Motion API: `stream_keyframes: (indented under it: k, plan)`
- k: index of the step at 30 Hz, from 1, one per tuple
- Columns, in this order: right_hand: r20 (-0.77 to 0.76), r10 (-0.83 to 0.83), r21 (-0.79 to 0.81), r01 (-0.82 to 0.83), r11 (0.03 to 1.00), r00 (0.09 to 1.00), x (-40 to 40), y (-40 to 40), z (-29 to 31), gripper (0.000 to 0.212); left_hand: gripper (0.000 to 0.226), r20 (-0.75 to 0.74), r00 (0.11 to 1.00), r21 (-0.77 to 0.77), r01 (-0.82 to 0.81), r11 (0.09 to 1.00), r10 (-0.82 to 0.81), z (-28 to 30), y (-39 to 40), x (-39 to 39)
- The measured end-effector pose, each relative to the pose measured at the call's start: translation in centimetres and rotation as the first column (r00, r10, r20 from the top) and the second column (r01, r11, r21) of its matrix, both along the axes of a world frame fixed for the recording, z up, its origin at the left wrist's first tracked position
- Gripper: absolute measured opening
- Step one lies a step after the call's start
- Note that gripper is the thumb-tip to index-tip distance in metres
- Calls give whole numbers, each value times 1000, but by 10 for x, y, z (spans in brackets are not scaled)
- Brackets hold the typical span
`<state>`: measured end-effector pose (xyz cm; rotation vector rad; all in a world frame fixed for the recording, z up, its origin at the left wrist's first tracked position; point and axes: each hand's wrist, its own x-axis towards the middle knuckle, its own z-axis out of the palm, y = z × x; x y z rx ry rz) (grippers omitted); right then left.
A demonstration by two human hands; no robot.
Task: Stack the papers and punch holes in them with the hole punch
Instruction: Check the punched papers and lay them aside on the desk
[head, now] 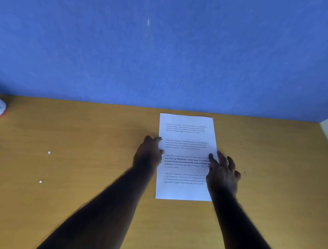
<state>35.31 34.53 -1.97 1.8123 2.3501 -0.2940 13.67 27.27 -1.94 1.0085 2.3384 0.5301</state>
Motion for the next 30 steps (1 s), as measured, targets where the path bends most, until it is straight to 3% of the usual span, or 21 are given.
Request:
stream_keyframes:
  k: [5,11,14,21,25,30]
  plan:
    - [20,7,-31,-6,1000,1000,-6,2,6,54,42,-207,951,-143,205,968,-232,17,3,-3]
    - [-401,17,169,55,984,916,-23,-23,10,41,43,-261,942,-52,203,978,-209,38,-34,-39]
    - [-451,64,186,24,982,890,-49,-47,9,38,45,-295,939,-52,170,984,-178,37,-67,-70]
    - [-482,179,54,-174,983,858,-139,-119,19,36,43,-365,930,-71,-61,996,31,27,-158,-162]
    - [-431,272,-126,-356,926,860,-192,-166,24,38,38,-422,900,-117,-174,978,110,25,-202,-207]
    - [-442,343,-308,-500,810,829,-257,-222,29,41,30,-276,950,-74,-170,983,144,15,-238,-243]
